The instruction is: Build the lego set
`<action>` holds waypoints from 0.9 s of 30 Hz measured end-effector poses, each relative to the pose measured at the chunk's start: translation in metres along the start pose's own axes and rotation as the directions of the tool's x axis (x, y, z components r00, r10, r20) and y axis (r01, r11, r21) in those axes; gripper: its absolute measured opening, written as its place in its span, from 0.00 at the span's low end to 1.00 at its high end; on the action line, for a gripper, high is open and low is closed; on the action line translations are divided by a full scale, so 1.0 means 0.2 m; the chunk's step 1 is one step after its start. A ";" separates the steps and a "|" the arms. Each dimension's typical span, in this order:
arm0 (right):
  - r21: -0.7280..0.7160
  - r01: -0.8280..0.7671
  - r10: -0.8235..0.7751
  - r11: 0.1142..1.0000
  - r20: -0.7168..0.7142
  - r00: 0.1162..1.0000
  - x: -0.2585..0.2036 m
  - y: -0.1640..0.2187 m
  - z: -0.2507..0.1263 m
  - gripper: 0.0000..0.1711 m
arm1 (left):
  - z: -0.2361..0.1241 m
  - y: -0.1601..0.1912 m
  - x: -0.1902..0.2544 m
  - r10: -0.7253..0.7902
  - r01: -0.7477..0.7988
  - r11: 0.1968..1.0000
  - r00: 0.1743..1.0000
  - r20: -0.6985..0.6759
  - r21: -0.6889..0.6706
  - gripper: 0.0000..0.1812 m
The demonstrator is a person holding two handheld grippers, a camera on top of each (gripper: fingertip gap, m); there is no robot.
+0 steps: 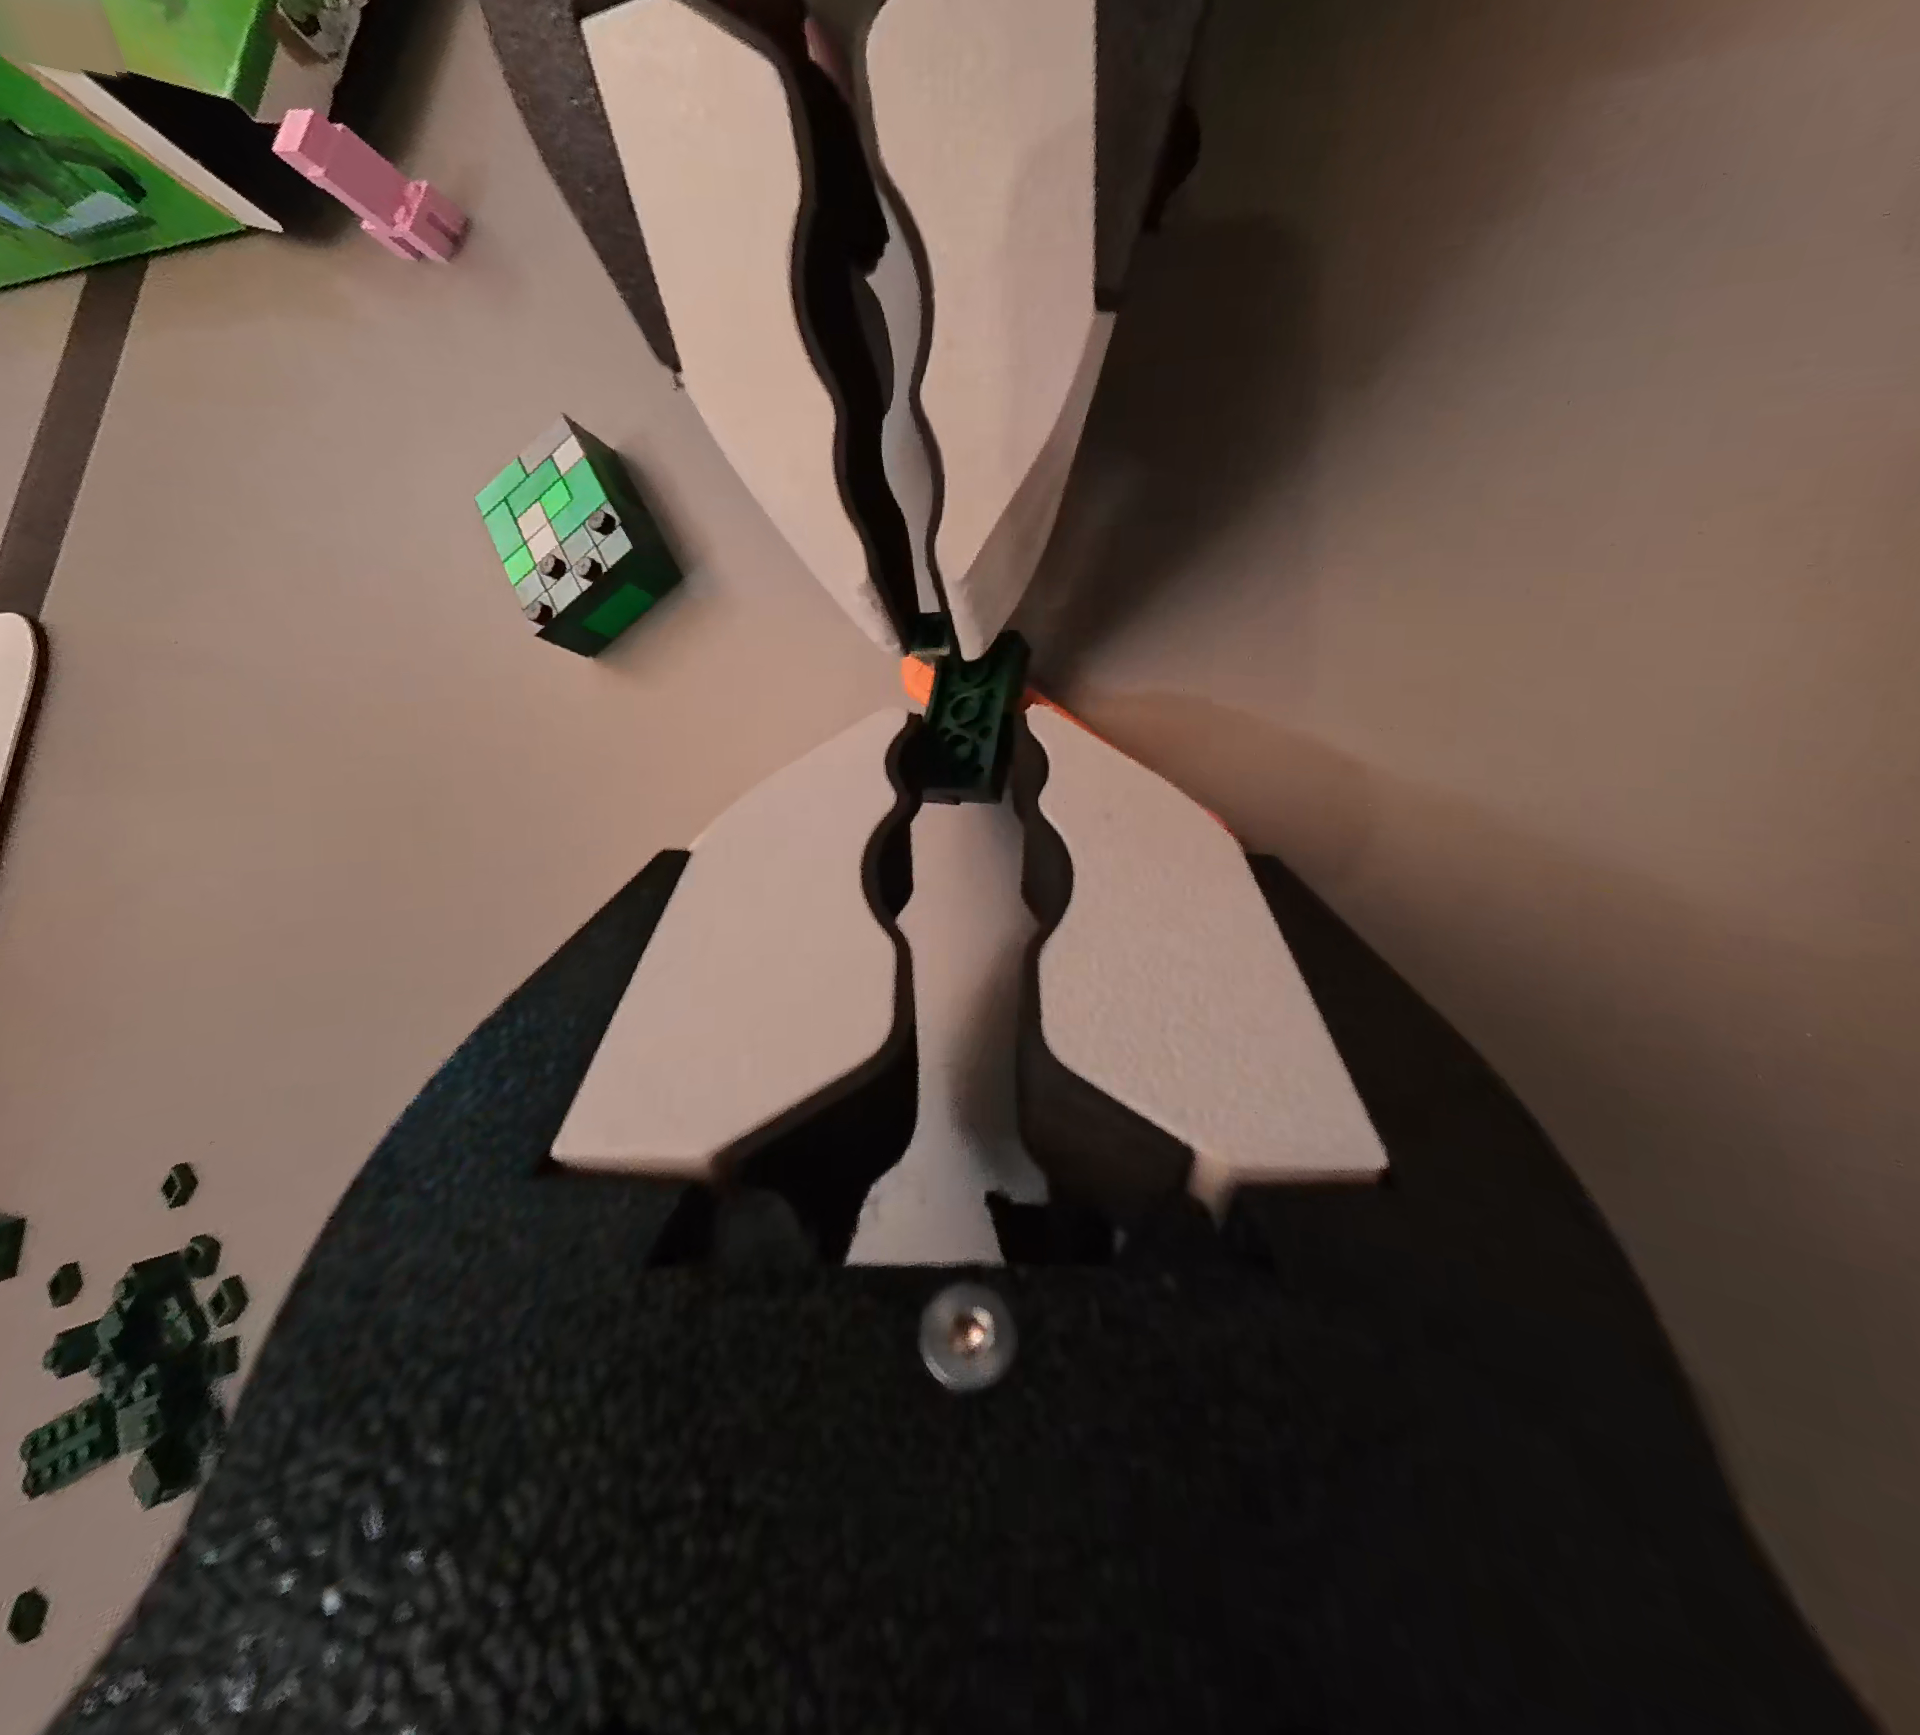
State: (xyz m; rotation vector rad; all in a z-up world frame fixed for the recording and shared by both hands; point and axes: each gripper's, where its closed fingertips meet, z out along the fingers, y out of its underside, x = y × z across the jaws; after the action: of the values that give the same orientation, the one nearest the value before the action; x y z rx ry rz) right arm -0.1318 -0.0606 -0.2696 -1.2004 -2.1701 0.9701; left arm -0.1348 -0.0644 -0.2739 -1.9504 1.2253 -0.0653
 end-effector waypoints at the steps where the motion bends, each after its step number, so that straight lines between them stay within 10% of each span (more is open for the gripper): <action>1: 0.010 0.004 -0.004 1.000 -0.001 1.000 0.00 0.00 0.00 0.05 | 0.00 0.00 0.00 -0.006 0.006 1.000 1.000 -0.001 0.004 0.09; 27: 0.073 0.007 -0.008 0.997 0.022 1.000 -0.01 0.00 0.00 0.05 | 0.00 0.01 0.01 -0.056 0.059 0.997 0.997 -0.052 0.053 0.09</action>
State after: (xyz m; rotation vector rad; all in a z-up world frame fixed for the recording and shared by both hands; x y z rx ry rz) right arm -0.1318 -0.0624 -0.2695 -1.1519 -2.1358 1.0544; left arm -0.1347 -0.0662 -0.2755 -1.9477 1.1879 -0.1769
